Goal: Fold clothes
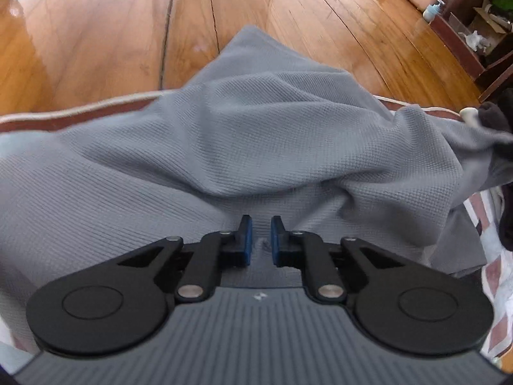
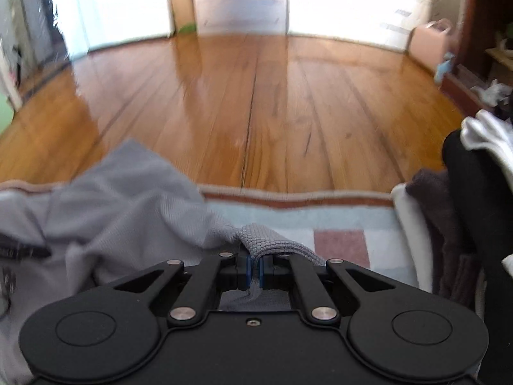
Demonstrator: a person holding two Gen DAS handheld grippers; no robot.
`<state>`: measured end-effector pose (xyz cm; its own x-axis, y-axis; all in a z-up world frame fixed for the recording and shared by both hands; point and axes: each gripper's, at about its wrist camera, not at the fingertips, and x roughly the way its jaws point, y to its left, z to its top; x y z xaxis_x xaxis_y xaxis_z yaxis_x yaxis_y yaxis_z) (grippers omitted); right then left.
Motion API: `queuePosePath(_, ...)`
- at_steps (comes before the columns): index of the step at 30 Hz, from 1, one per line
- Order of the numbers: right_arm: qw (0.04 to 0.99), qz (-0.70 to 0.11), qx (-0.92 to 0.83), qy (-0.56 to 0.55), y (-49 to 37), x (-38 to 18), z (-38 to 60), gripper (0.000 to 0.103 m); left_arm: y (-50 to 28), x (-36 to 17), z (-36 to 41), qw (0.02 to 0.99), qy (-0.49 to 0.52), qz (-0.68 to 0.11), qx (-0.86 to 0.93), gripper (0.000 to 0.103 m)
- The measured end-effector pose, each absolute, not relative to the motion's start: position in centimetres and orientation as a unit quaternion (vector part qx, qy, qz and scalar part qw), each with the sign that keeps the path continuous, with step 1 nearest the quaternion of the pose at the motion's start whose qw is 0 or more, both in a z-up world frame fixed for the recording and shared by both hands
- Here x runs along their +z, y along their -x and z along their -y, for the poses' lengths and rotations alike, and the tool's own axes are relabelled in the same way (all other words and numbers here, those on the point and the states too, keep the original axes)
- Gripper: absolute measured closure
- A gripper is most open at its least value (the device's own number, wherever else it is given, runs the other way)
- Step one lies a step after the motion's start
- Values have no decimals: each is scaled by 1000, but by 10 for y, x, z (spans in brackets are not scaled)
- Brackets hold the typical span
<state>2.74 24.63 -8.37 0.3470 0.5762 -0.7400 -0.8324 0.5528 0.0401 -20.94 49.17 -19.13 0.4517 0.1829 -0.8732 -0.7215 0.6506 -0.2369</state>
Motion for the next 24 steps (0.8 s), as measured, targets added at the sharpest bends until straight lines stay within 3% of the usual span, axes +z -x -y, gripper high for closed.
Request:
queuePosePath(3, 826, -326, 441, 131, -22, -54, -240, 97, 215, -174, -500, 815, 287, -404, 300, 91)
queuePosePath(5, 832, -304, 450, 117, -16, -33, -233, 97, 220, -163, -506, 830, 285, -368, 307, 84)
queuePosePath(10, 780, -412, 430, 193, -3, -90, -217, 97, 211, -166, -510, 851, 203, -358, 327, 78)
queuePosePath(12, 773, -420, 416, 230, 5, -112, -210, 97, 205, -178, -513, 847, 191, -371, 328, 61)
queuePosePath(15, 767, -420, 420, 243, 12, -122, -200, 97, 200, -191, -527, 832, 204, -385, 345, 52)
queuePosePath(18, 761, -420, 423, 257, 19, -131, -190, 97, 208, -194, -543, 815, 226, -365, 389, 21)
queuePosePath(20, 752, -420, 428, 274, 21, -138, -191, 97, 215, -196, -554, 811, 248, -344, 403, 17)
queuePosePath(23, 742, -416, 436, 294, 23, -145, -195, 97, 211, -209, -564, 801, 274, -384, 369, 15)
queuePosePath(24, 741, -414, 438, 297, 24, -146, -196, 97, 207, -210, -559, 802, 252, -395, 371, 23)
